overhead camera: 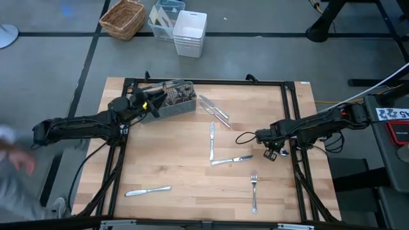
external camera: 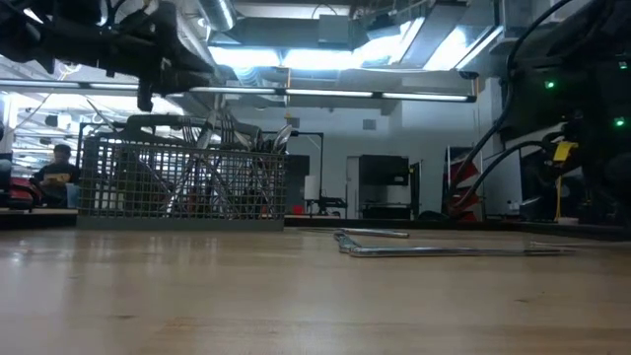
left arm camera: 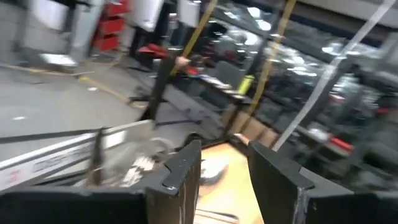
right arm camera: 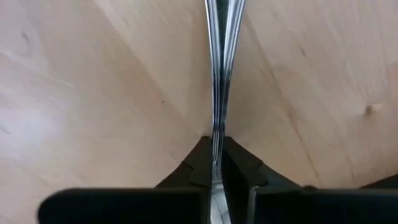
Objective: Sort silverware
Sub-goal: Put the silver fork into the silverware rack
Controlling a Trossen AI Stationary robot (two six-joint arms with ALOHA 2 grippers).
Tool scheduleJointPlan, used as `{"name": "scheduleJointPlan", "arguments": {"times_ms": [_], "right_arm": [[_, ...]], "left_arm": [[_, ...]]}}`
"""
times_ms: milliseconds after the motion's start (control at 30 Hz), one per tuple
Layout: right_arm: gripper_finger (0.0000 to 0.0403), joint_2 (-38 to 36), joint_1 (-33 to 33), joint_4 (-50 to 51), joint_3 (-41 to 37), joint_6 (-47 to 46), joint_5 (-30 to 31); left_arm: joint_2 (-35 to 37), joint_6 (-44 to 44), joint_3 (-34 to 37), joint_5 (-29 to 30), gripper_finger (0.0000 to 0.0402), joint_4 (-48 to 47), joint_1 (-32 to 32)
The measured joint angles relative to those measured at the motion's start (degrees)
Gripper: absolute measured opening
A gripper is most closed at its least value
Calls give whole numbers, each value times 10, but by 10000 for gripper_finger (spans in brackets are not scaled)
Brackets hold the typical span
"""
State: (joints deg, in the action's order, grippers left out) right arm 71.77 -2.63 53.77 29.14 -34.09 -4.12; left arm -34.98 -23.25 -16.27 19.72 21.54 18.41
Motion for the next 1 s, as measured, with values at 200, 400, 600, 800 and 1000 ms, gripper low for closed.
{"name": "scheduleJointPlan", "arguments": {"times_ms": [200, 400, 600, 800, 1000], "right_arm": [[10, 1, 0, 24, 65, 33, 21], [8, 1, 0, 75, 165, 75, 91], [8, 24, 0, 107, 293, 168, 217], [7, 94, 0, 104, 421, 357, 397], [8, 193, 0, 39, 515, 637, 603]], "left_arm": [[37, 4, 0, -164, 125, -21, -15], [55, 27, 0, -301, 125, -85, -68], [57, 73, 0, -303, 125, -115, -117], [57, 85, 0, -273, 125, -119, -140], [57, 85, 0, -263, 125, -125, -148]]}}
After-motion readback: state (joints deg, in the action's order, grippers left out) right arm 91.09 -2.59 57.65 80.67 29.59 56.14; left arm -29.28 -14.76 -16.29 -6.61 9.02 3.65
